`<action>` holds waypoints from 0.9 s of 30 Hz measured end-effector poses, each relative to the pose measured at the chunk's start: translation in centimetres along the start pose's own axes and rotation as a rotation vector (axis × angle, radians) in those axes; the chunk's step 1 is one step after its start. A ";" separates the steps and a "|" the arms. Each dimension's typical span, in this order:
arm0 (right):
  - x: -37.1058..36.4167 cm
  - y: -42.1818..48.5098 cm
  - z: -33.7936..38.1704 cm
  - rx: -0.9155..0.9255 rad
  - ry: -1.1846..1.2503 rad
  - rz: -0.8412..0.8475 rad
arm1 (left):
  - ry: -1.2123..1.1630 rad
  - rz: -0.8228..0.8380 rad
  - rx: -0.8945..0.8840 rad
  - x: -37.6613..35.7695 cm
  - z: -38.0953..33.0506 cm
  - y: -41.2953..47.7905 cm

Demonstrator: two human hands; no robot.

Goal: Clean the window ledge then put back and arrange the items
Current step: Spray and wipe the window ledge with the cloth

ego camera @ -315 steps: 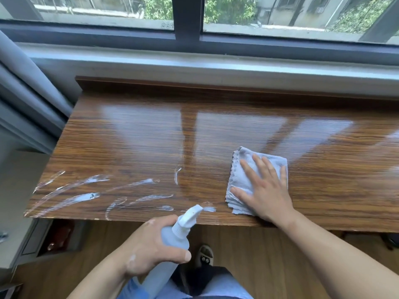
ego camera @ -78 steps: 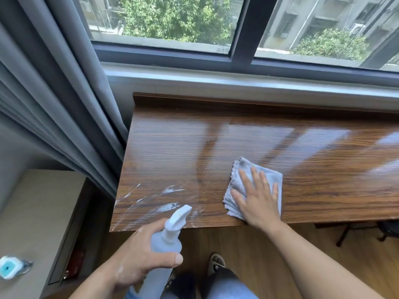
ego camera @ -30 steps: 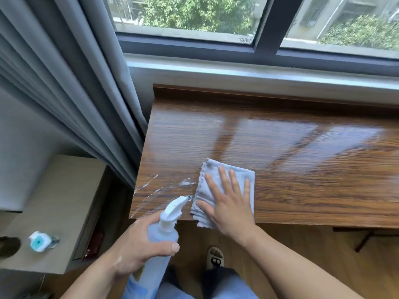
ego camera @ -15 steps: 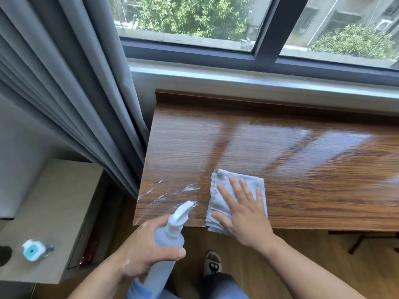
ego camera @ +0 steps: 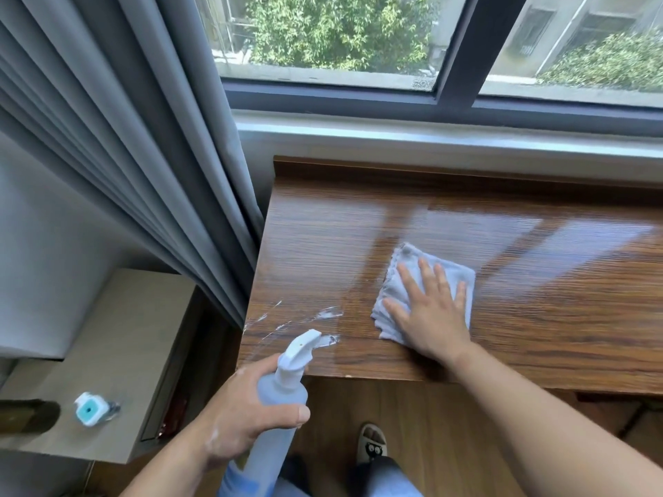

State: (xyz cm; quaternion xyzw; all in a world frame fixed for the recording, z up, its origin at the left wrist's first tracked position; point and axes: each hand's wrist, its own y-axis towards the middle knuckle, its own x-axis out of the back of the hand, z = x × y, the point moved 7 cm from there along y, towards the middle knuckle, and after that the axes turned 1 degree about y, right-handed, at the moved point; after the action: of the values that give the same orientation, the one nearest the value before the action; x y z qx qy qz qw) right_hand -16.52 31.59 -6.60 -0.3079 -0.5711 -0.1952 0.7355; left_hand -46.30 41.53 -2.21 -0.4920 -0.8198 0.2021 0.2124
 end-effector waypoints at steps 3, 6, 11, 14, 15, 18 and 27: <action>-1.9 -3.8 2.9 0.160 -0.040 -0.045 | -0.006 0.004 0.002 -0.2 -0.1 0.1; -3.2 -6.1 4.2 0.238 -0.052 -0.083 | 0.044 0.011 -0.006 -0.2 -0.3 0.5; -3.3 -6.4 4.2 0.234 -0.078 -0.098 | 0.071 0.008 -0.006 0.1 -0.8 1.0; -3.3 -6.5 4.2 0.229 -0.090 -0.092 | 0.084 -0.001 -0.004 0.5 -1.0 1.2; -3.2 -6.7 4.3 0.230 -0.091 -0.094 | 0.097 0.002 -0.003 0.6 -1.0 1.2; -3.5 -7.7 5.4 0.232 -0.084 -0.099 | 0.086 0.017 -0.015 0.9 -1.5 1.0; -1.3 2.7 10.3 0.232 -0.005 0.049 | 0.013 -0.026 -0.065 2.5 -2.9 0.4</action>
State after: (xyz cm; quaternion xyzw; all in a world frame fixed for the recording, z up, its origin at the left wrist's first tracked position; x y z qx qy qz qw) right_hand -22.51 40.44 -6.81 -0.2352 -0.5838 -0.1091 0.7694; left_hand -45.46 44.31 0.34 -0.4892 -0.8309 0.1695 0.2040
